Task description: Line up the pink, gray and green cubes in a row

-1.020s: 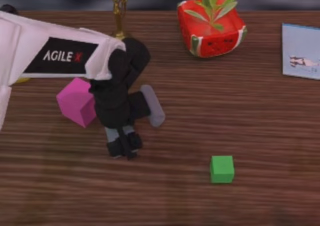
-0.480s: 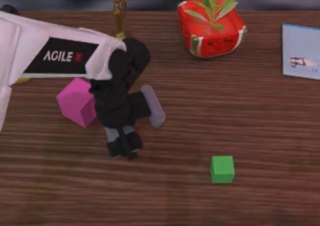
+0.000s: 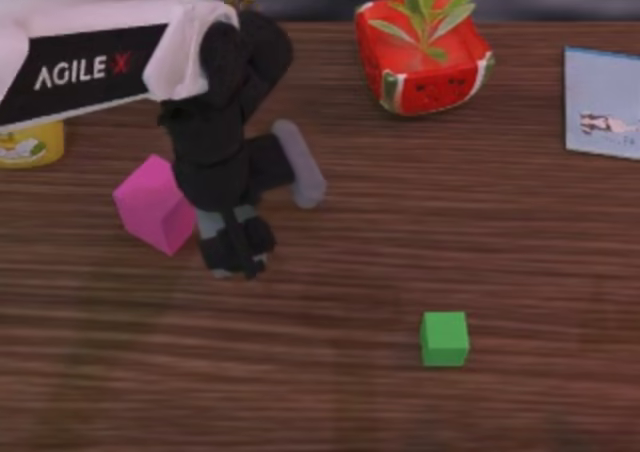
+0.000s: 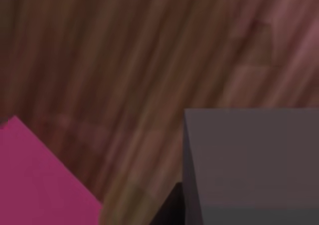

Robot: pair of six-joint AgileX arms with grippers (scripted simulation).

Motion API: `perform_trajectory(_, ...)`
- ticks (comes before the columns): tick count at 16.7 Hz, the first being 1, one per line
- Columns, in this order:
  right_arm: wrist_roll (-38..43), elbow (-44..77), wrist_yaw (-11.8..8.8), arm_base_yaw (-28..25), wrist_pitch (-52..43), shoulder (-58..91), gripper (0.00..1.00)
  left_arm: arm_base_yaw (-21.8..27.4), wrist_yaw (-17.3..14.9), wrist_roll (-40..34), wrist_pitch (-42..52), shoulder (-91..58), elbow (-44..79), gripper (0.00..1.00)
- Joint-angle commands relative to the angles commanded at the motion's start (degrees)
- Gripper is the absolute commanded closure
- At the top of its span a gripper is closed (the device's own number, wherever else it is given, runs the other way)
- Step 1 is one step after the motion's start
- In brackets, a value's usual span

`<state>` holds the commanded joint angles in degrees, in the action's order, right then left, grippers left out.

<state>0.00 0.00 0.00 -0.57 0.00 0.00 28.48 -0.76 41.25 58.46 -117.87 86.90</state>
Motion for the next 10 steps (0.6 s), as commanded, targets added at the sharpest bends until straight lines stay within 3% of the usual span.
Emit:
perform_trajectory(6, 0.0, 0.0, 0.0, 0.0, 0.0, 0.0, 0.0, 1.2, 0.0, 0.2, 0.5, -0.2, 0.6, 1.0)
perform_trajectory(10, 0.0, 0.0, 0.0, 0.0, 0.0, 0.0, 0.0, 7.8, 0.0, 0.7, 3.0, -1.5, 4.3, 1.0)
